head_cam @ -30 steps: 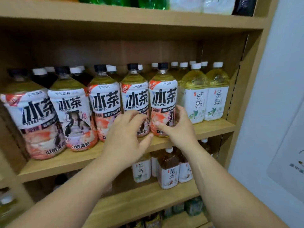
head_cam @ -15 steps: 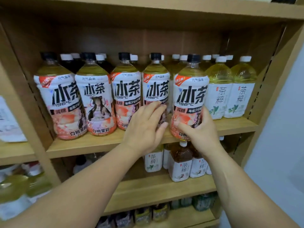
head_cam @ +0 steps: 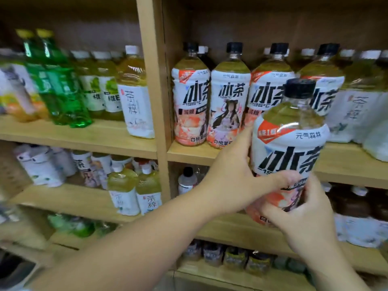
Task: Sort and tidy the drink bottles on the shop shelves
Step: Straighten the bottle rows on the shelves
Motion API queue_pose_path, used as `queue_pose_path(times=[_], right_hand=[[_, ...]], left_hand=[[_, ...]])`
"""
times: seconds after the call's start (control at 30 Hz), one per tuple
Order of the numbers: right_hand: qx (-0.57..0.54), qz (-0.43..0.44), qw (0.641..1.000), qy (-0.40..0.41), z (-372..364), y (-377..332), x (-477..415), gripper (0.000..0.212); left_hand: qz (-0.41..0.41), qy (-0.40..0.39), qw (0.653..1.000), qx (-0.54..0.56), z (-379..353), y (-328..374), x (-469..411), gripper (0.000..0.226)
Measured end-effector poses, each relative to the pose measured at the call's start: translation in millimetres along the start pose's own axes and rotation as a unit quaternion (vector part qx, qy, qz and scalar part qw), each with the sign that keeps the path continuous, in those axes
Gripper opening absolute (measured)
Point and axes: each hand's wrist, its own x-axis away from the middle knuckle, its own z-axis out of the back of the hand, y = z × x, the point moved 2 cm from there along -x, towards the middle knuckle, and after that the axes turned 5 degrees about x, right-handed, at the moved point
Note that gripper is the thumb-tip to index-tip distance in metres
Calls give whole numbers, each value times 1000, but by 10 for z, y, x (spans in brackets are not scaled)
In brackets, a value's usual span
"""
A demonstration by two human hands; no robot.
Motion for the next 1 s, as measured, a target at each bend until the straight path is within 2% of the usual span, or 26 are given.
queue_pose_path(times=[0.1, 0.27, 0.57, 0.73, 0.83, 1.0], right_hand=[[-20, 2, 997, -70, -385, 58, 101, 75], [-42, -21, 990, -135, -1050, 83, 301, 80], [-68, -83, 968, -228, -2430, -17, 707, 90], [-49, -98, 960, -258, -3410, -222, 960, 89], [-36, -105, 950, -292, -4014, -321, 1070, 93], [28, -108, 938, -328, -4771, -439, 1064, 82]], left_hand=[[46, 28, 999, 2, 342, -161, 266, 69], [105, 70, 992, -24, 886, -452, 695, 79], [195, 84, 977, -34, 2121, -928, 1335, 73], [225, 125, 965, -57, 2970, -1220, 1758, 73], [250, 145, 956, -45, 3510, -1424, 1938, 63], [292, 130, 948, -5, 4264, -1868, 2017, 62]])
